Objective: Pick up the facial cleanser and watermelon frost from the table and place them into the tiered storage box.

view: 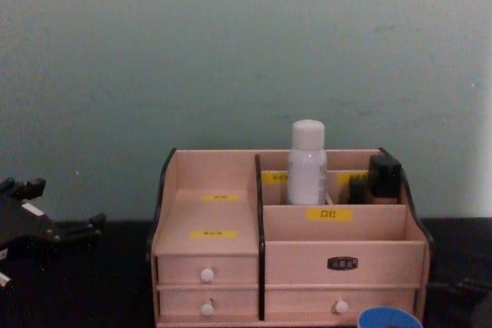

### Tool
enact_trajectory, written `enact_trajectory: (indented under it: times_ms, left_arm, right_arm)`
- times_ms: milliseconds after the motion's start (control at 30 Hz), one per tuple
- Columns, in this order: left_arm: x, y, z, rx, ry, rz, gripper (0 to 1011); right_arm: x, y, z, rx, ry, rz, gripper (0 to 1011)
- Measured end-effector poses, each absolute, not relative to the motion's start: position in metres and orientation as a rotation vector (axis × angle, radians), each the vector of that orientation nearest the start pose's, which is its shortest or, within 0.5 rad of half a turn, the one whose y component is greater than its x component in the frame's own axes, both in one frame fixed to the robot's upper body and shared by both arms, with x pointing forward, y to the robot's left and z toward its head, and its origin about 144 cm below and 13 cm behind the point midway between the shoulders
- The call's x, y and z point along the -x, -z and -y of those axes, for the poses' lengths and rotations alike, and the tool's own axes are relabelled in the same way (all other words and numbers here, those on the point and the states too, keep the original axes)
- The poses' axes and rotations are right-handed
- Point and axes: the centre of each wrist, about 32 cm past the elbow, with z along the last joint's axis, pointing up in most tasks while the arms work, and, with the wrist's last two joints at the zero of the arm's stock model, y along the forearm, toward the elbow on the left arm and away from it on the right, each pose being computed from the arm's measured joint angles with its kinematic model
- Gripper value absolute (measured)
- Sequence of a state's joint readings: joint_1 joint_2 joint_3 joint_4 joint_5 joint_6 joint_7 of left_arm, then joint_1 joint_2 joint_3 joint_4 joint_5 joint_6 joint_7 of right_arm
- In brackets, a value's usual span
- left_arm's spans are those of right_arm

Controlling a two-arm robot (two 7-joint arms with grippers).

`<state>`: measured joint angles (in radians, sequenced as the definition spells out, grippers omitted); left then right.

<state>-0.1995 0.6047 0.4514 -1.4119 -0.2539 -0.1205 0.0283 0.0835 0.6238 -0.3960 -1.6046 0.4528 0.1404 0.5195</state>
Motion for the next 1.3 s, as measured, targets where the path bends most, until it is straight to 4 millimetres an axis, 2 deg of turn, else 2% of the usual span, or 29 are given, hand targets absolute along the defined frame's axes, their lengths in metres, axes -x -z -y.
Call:
enact_trajectory:
  times_ms: [367, 1300]
  left_arm:
    - [-0.489, -1.140, -0.310, -0.305, -1.248, 0.285, 1001]
    - [-0.489, -1.140, -0.310, -0.304, -1.248, 0.285, 1001]
  right_arm:
    - [-0.462, -1.150, 0.293, 0.320, 0.702, -0.086, 1002]
    - [-0.471, -1.145, 0.287, 0.327, 0.711, -0.089, 1003]
